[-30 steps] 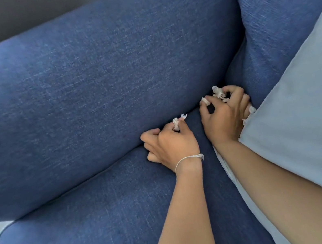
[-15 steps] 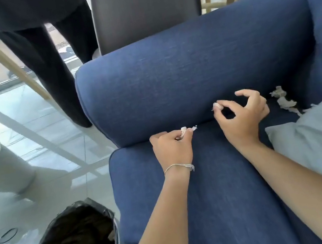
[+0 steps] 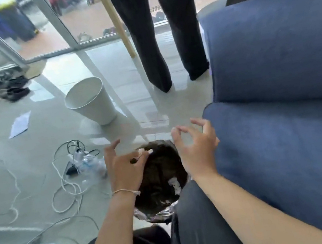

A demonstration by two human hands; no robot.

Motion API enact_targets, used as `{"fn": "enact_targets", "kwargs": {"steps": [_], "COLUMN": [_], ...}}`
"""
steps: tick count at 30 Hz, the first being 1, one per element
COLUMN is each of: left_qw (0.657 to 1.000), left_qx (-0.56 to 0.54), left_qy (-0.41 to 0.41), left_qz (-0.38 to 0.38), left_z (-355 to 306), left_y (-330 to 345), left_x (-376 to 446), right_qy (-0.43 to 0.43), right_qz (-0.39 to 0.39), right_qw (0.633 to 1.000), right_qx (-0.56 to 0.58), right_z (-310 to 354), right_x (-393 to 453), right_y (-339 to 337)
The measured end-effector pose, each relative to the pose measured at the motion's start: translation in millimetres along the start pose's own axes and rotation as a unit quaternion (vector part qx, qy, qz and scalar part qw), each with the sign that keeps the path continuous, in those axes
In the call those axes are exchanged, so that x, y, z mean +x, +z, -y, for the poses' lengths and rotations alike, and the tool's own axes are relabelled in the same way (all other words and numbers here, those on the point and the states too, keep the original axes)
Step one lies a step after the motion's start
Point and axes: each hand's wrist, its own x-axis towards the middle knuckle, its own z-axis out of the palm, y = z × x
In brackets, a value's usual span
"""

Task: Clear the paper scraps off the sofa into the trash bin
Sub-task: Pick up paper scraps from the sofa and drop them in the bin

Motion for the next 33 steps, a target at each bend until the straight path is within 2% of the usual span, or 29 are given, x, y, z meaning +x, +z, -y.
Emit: {"fn": "enact_targets", "kwargs": {"steps": [2, 4, 5, 9, 13, 18, 24, 28, 33], "left_qw": [0.998, 0.995, 0.994, 0.994, 0.988, 0.977, 0.978, 0.97, 0.963], "left_qx": [-0.005, 0.022, 0.034, 0.107, 0.139, 0.17, 0.165, 0.174, 0.185], "left_qy": [-0.043, -0.042, -0.039, -0.015, 0.051, 0.041, 0.017, 0.018, 0.017], "left_qz": [-0.038, -0.089, -0.091, 0.013, 0.047, 0.124, 0.127, 0.168, 0.195], "left_z": [24.7, 40.3, 47.0, 64.8, 64.3, 54.6, 55.6, 53.3, 48.2], "left_y": [-17.5, -28.7, -31.0, -19.0, -14.4, -11.2, -21.2, -20.3, -16.2], "left_x": [3.3, 18.2, 25.1, 33.8, 34.8, 31.7, 35.2, 30.6, 29.9], "right_qy": [-0.036, -0.084, -0.107, -0.166, -0.131, -0.131, -0.119, -0.127, -0.118], "right_qz": [0.035, 0.028, 0.036, 0.108, 0.148, 0.218, 0.215, 0.233, 0.231], "right_qw": [0.998, 0.992, 0.987, 0.96, 0.954, 0.928, 0.924, 0.912, 0.914], "right_qx": [-0.045, -0.086, -0.111, -0.198, -0.225, -0.272, -0.292, -0.314, -0.311], "right_z": [2.6, 6.0, 8.9, 7.5, 1.2, 3.4, -0.2, -0.6, -3.1], "right_x": [-11.9, -12.7, -13.5, -18.3, -12.6, -12.1, -9.8, -11.0, -9.6], "right_y": [19.8, 30.4, 34.5, 50.8, 58.3, 79.3, 79.8, 80.4, 79.0]}}
